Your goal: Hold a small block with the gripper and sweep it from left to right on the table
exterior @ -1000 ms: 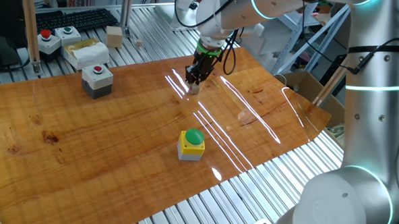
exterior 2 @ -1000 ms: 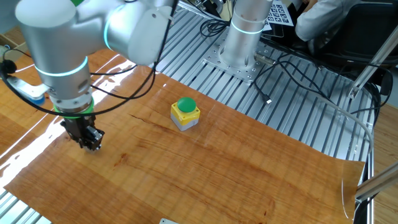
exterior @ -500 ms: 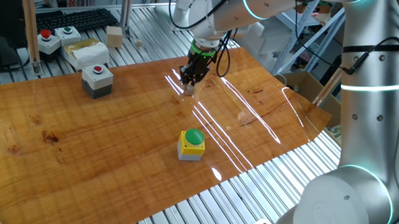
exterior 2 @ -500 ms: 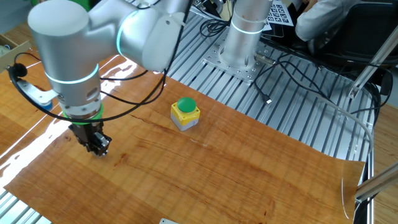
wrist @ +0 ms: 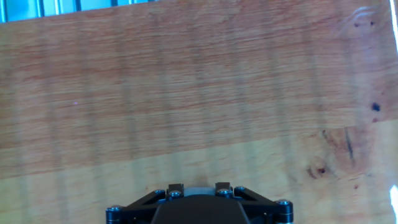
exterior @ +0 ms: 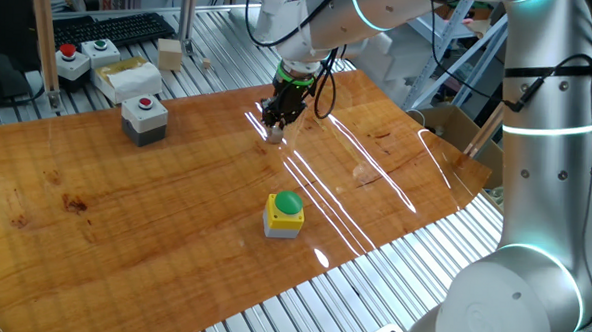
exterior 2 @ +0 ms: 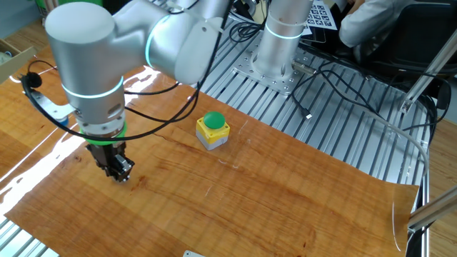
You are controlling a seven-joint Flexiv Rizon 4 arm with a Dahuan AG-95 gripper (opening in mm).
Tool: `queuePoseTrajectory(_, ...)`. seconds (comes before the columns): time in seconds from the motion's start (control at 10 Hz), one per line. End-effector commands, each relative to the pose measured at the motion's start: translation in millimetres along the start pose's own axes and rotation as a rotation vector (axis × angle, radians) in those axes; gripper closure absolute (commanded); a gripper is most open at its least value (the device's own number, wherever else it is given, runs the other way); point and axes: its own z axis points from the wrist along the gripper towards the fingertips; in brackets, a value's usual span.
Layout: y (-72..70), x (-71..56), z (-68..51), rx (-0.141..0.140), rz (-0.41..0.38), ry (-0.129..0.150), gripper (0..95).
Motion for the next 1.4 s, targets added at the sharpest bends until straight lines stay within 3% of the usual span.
queuePoseTrajectory(0.1,3.5,0.9,0.9,-0.010,0.013,-0.005,95.0)
queuePoseTrajectory(0.8,21.7,9.6,1.7,-0.010,0.062,-0.007,95.0)
queuePoseTrajectory(1.4,21.4,10.5,0.7,-0.013,0.062,-0.005,95.0)
